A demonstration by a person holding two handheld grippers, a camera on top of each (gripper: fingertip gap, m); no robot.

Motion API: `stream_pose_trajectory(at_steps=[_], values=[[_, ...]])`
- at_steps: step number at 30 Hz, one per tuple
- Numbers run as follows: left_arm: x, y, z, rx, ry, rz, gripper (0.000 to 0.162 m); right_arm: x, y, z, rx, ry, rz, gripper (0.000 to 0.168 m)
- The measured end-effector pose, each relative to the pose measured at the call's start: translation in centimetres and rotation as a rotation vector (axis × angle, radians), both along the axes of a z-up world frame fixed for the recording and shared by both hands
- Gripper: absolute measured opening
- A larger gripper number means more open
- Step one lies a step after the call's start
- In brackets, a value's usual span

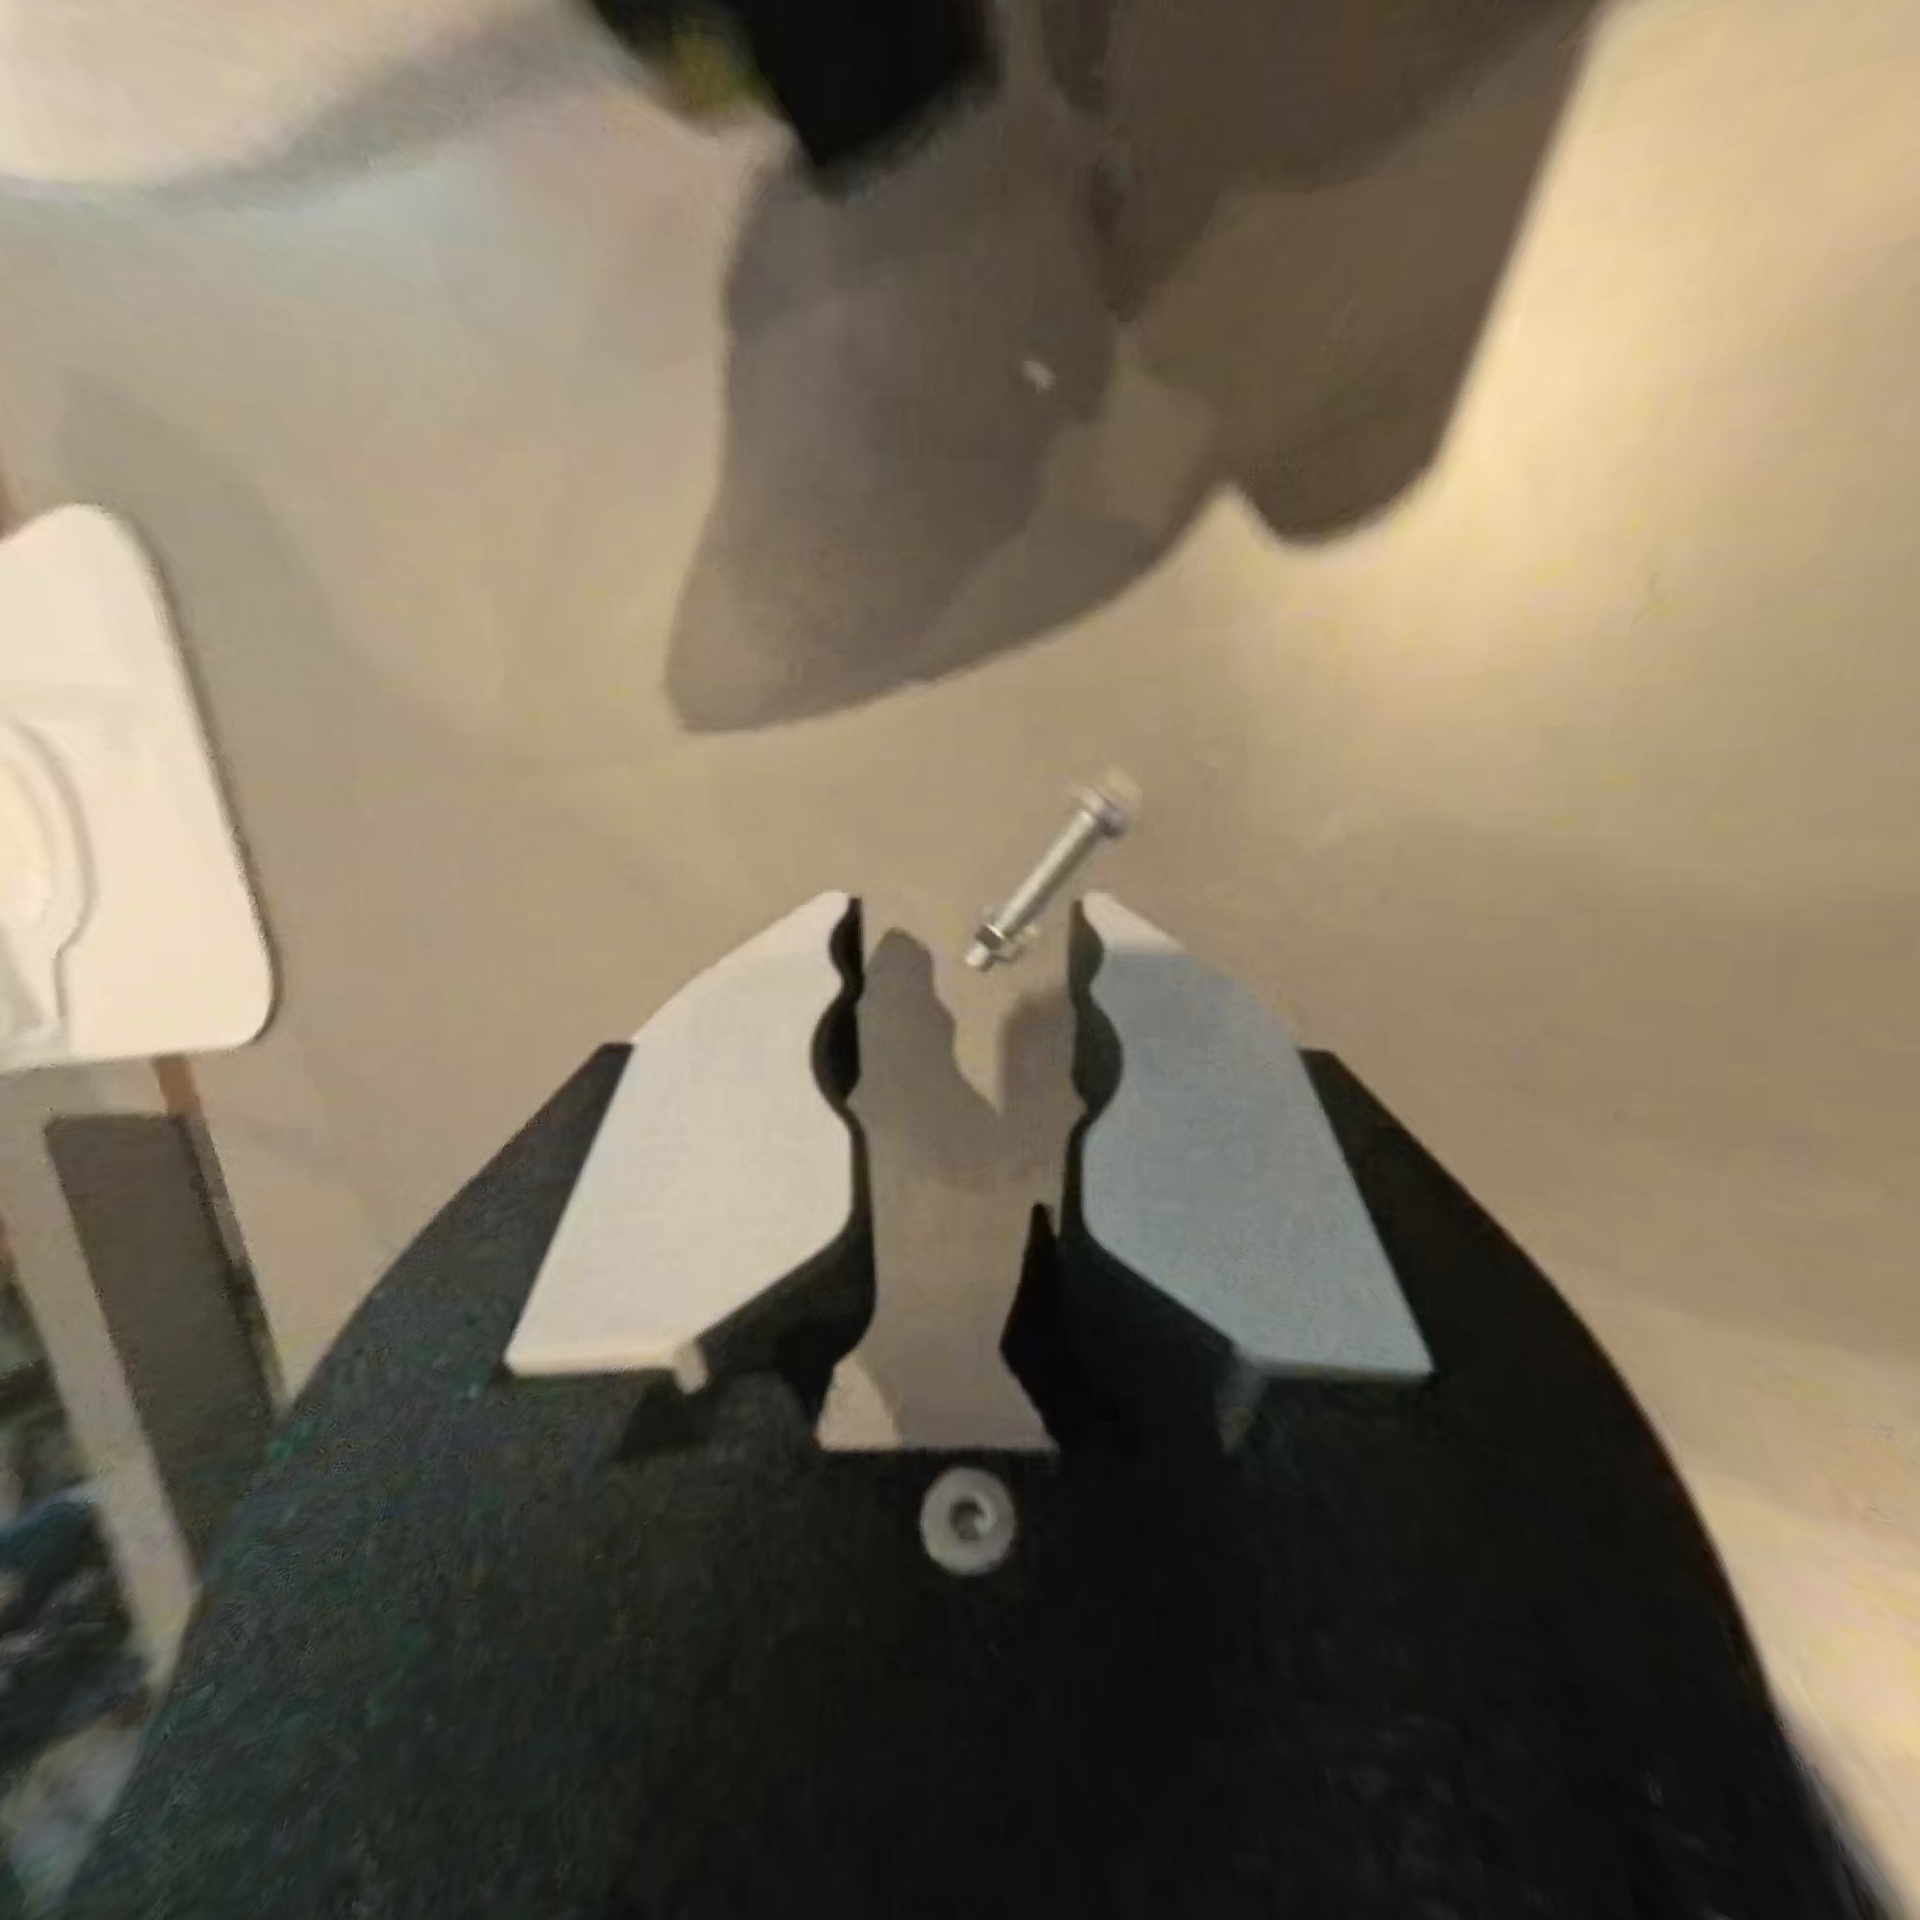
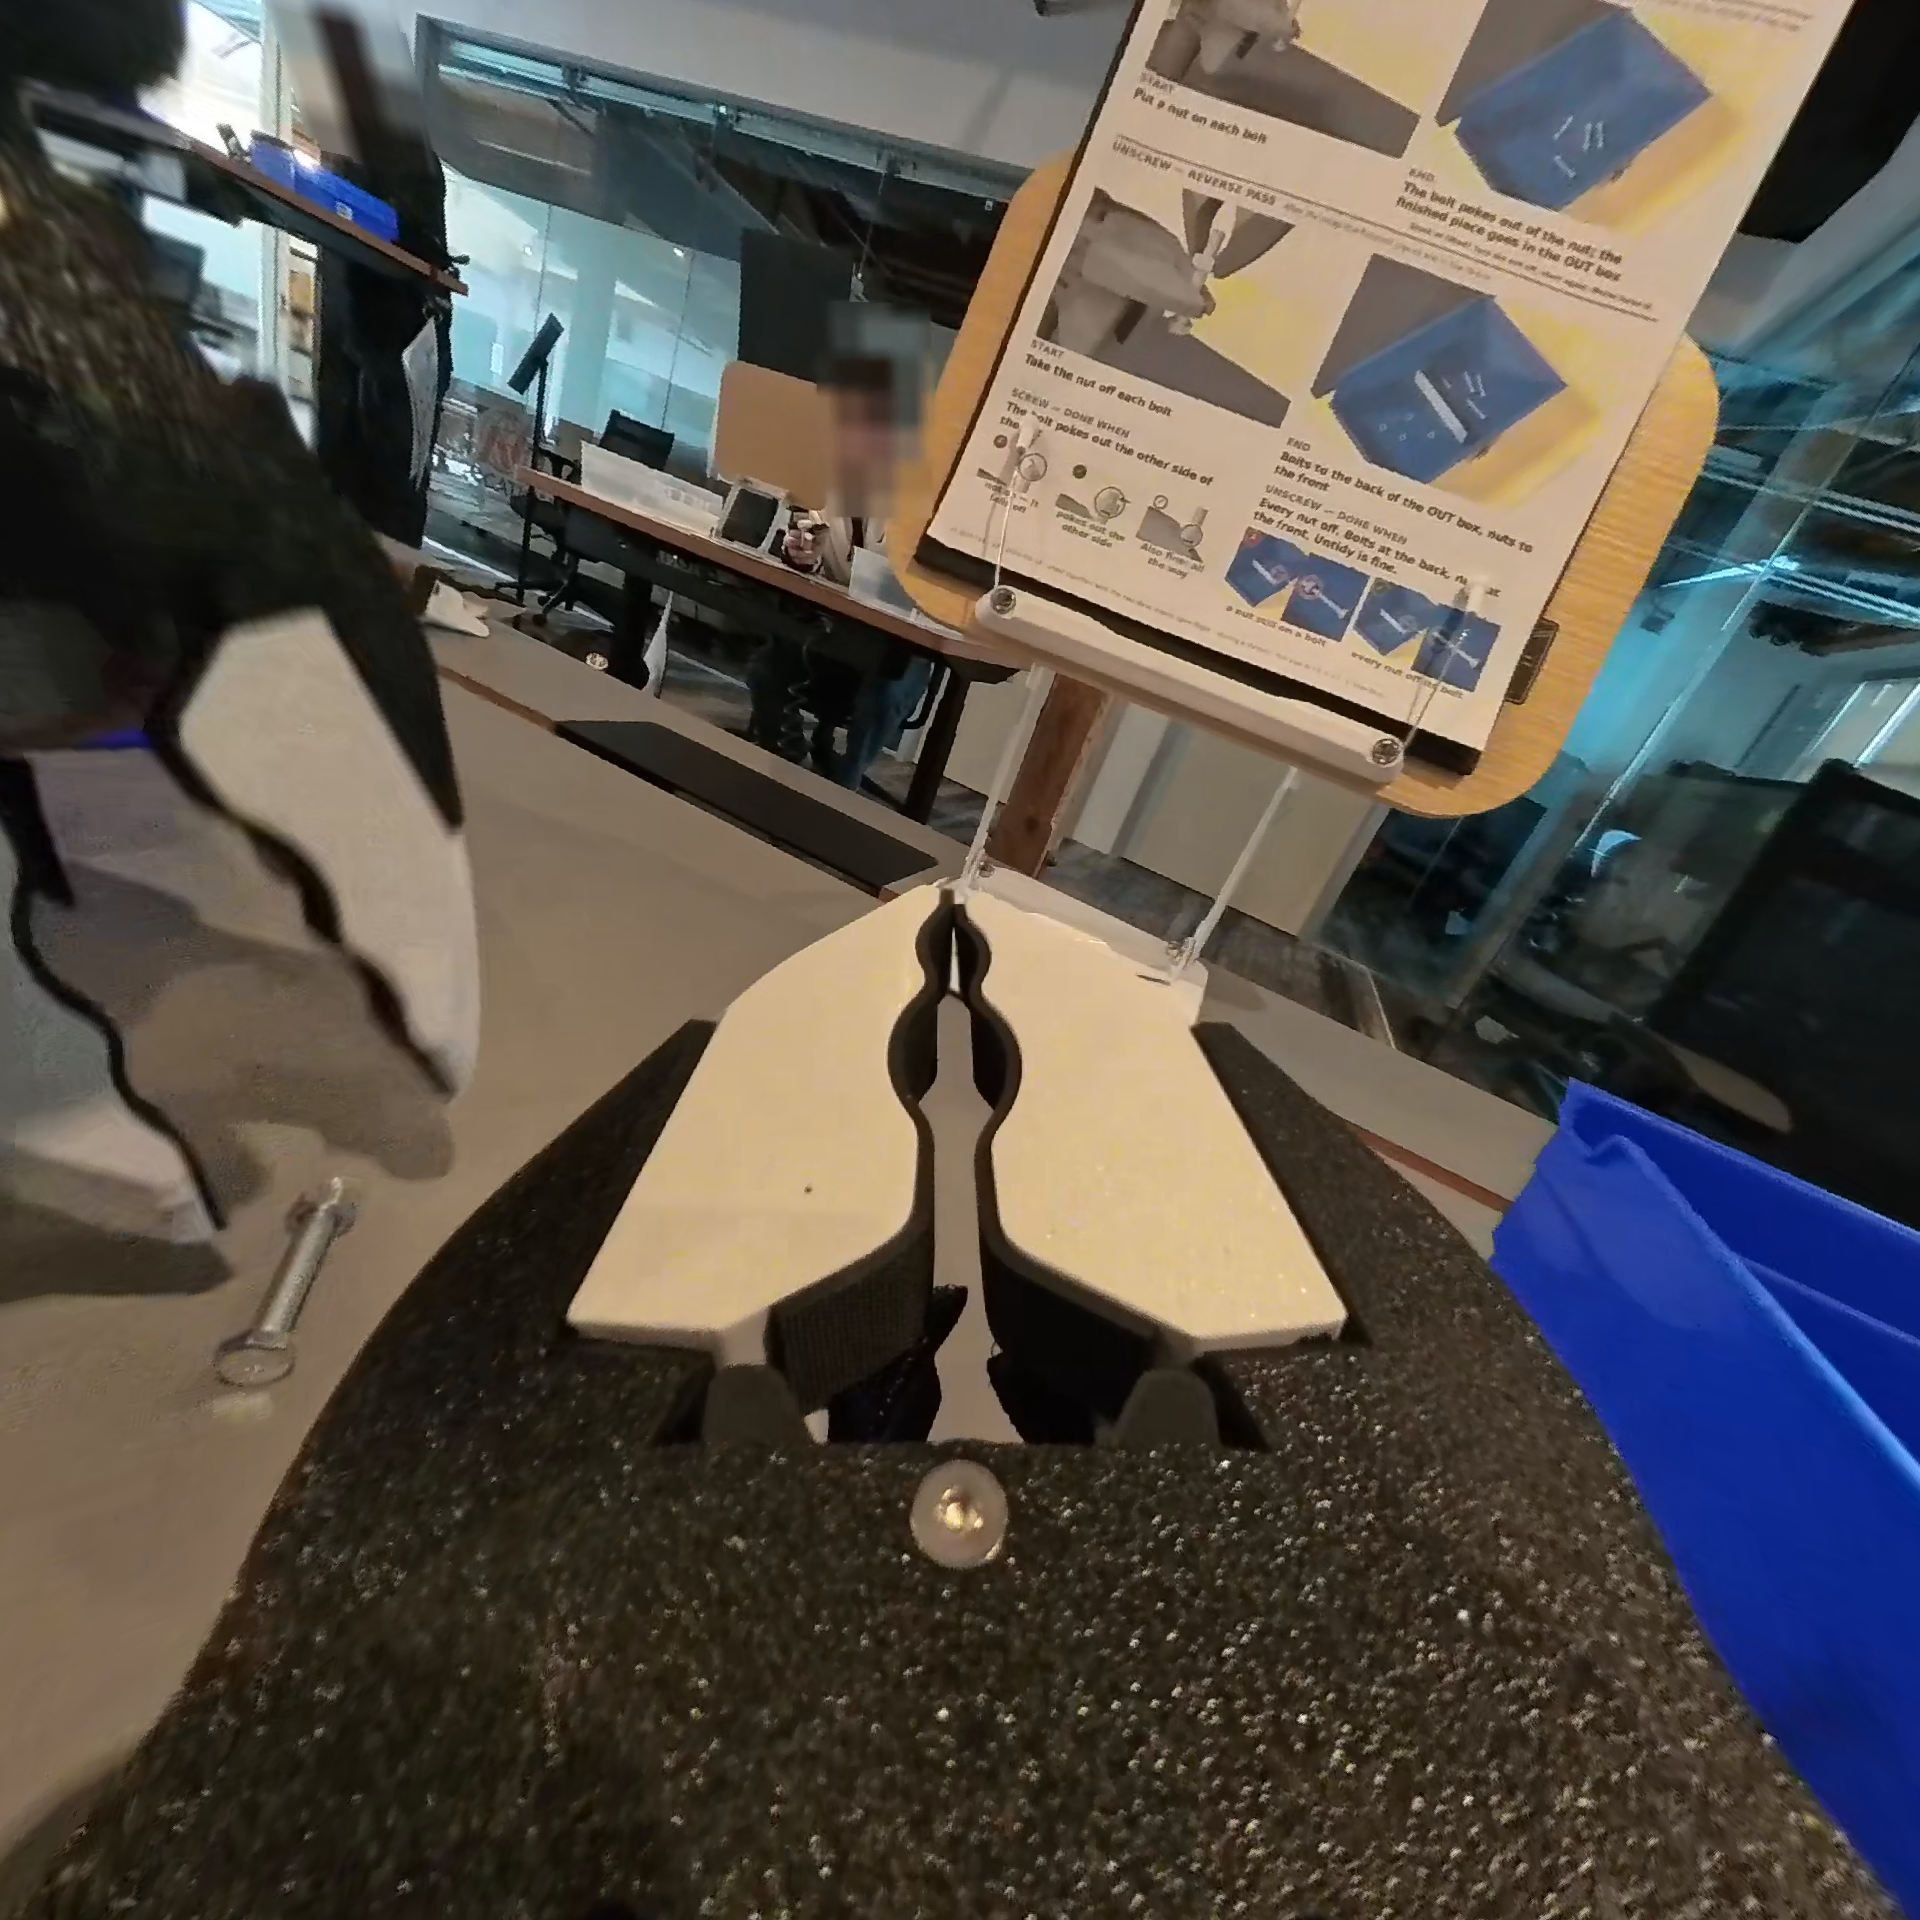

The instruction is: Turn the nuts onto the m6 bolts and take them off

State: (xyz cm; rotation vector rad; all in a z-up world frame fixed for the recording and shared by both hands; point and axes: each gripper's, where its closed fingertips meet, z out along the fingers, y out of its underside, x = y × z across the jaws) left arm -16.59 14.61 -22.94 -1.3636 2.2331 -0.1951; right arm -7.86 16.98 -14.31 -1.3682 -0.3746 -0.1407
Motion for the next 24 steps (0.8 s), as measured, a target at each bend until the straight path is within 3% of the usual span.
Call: stream_pose_trajectory(at_steps=[2,5,9,15,19,24], values=[[0.9,0.4,3.1,-0.060,-0.260,0.140,0.046,-0.2,0.1,-0.2,-0.009,-0.005,0.007,0.000],[-0.3,2.4,8.2,-0.046,-0.673,0.408,0.045,-0.7,0.3,-0.6,-0.022,-0.017,0.027,0.000],[-4.2,3.1,10.2,0.055,-0.982,0.658,0.039,-1.4,0.3,-0.9,-0.034,-0.045,0.046,0.000],[-6.7,1.5,5.6,-0.014,-1.019,0.770,0.036,-3.8,0.3,-3.3,-0.208,-0.126,0.179,0.000],[-7.6,1.3,5.8,0.002,-1.035,0.790,0.034,-5.3,-0.6,-5.3,-0.378,-0.175,0.294,0.000],[-7.0,0.8,5.4,-0.142,-1.054,0.794,0.035,-6.5,-2.2,-8.2,-0.622,-0.213,0.417,0.000]])
